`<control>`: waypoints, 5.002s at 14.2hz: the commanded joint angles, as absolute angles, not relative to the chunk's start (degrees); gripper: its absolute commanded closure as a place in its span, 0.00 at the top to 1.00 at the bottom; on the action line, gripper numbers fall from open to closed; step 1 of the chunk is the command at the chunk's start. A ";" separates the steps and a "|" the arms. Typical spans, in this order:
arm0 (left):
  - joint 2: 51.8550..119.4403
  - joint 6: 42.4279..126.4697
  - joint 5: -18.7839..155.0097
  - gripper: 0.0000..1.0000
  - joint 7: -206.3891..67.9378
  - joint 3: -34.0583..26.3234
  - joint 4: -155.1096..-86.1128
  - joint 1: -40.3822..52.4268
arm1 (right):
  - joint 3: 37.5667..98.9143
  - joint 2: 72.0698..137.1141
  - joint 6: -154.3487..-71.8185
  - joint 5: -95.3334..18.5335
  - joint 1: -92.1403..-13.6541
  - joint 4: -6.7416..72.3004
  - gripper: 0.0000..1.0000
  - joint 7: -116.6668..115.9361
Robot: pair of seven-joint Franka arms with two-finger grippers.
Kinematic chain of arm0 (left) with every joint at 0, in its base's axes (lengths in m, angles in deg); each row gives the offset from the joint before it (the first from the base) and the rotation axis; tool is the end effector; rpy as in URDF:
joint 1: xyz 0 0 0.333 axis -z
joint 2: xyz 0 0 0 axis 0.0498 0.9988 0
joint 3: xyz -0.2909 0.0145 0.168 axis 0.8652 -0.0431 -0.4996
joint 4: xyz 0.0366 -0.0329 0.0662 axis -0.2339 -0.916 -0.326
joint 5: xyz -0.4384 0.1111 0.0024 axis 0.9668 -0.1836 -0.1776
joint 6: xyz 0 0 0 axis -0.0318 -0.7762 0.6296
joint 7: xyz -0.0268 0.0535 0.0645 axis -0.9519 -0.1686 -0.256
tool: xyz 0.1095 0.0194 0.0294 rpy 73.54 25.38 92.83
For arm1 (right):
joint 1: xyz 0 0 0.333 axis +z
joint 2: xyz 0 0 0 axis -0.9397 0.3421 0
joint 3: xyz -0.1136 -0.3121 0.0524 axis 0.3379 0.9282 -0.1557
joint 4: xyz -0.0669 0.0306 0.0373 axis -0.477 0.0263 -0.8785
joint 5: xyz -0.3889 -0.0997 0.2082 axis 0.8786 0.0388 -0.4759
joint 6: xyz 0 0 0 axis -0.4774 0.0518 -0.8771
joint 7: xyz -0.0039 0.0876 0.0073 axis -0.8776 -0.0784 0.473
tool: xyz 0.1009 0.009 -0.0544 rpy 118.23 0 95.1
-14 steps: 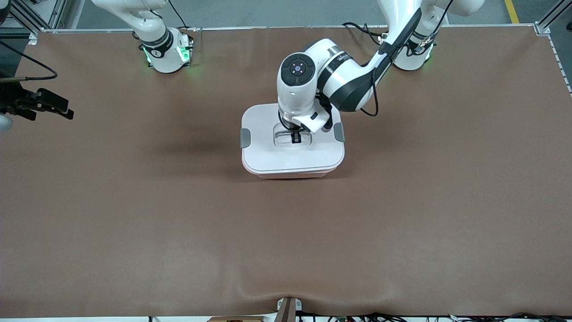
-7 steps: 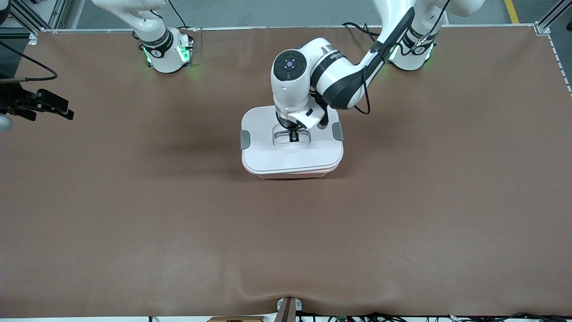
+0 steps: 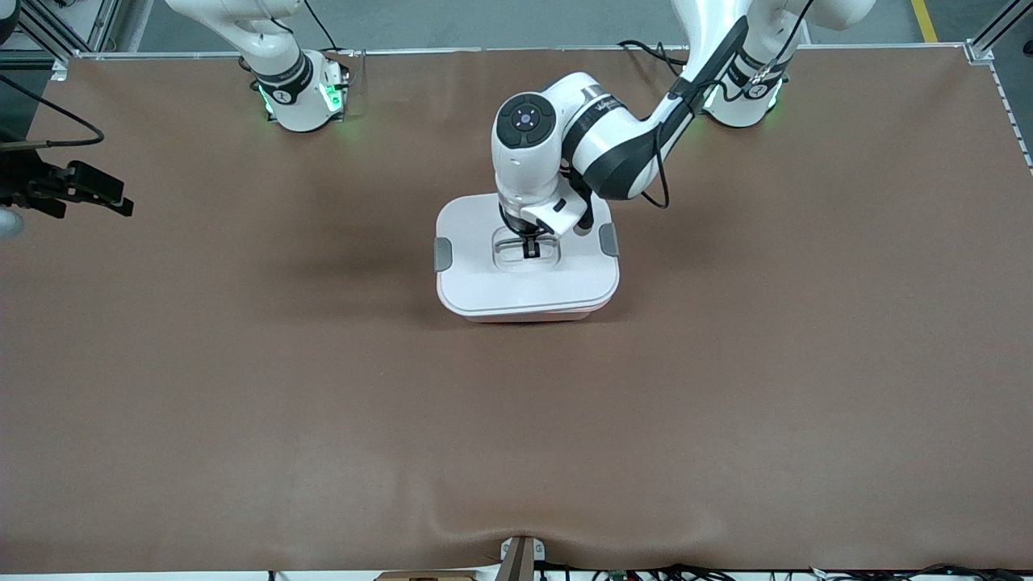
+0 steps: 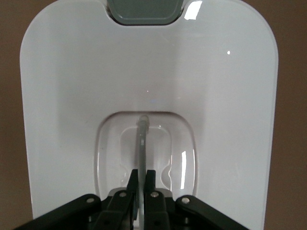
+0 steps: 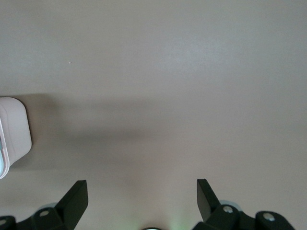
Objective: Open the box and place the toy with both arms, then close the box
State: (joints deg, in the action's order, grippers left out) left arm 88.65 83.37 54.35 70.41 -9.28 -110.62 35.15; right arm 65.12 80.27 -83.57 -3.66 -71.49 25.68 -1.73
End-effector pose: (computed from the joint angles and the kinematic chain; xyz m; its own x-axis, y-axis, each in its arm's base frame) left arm 0.4923 -0.5628 0.3403 -0.0792 0.9968 0.0049 0.9959 0.0793 -0.0426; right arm 0.6004 -0.0357 0.6238 0.9964 0.0003 -0.0853 -0.0035 -0.9990 -0.0444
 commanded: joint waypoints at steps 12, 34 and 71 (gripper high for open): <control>88.41 87.61 52.44 0.00 70.31 -9.27 -112.74 35.91 | 64.11 80.86 -83.33 -3.14 -72.72 25.34 1.00 -2.15; 89.38 86.73 51.47 0.00 66.00 -9.10 -113.18 35.73 | 64.11 81.13 -83.42 -3.14 -72.63 25.25 1.00 -2.15; 90.61 79.90 47.43 1.00 67.41 -9.10 -106.17 34.15 | 64.11 81.22 -83.68 -3.14 -72.55 25.34 1.00 -2.15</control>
